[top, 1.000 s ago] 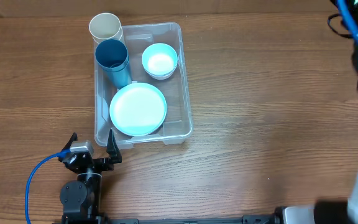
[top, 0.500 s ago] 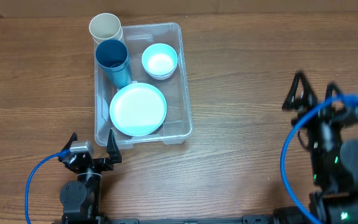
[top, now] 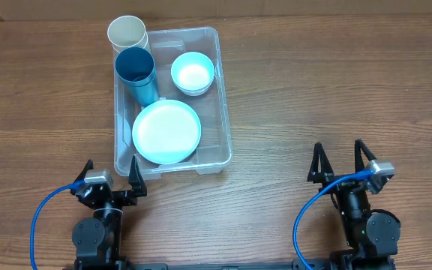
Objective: Pack container
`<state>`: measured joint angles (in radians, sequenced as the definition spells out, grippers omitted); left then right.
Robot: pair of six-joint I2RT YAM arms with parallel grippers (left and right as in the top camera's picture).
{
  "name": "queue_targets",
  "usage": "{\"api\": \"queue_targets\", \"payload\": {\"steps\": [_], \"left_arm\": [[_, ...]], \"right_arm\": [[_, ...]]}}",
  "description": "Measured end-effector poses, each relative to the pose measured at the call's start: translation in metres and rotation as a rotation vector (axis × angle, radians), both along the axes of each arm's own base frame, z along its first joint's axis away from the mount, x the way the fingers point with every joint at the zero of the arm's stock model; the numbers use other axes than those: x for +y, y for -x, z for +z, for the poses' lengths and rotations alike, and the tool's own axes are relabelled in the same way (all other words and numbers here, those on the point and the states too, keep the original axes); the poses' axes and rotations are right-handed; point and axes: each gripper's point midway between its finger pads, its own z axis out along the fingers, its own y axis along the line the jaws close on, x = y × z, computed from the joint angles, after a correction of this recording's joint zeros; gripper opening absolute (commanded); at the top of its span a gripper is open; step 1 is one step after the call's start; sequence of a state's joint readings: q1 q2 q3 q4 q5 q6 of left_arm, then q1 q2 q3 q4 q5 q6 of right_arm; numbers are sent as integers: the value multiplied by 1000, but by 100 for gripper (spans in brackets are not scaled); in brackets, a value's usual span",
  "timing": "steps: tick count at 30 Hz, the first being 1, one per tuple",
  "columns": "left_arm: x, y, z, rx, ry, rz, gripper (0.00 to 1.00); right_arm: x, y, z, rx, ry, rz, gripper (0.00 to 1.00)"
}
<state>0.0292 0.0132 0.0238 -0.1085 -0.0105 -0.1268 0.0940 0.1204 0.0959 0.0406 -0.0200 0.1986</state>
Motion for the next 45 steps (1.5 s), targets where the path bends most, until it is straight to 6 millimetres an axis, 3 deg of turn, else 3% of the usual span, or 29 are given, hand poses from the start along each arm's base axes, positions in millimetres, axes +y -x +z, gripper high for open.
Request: {"api": "queue_targets", "payload": {"steps": [6,8,17,45], "left_arm": [[0,0,0,0,0,0,100],[0,0,0,0,0,0,100],[0,0,0,0,0,0,100],[0,0,0,0,0,0,100]], "right_arm": [[0,2,-42,85,26,0,100],[-1,3,-47,102,42,-2,100],[-2,2,-48,89,158,-11,100],[-2,2,-48,87,178,-12,100]]}}
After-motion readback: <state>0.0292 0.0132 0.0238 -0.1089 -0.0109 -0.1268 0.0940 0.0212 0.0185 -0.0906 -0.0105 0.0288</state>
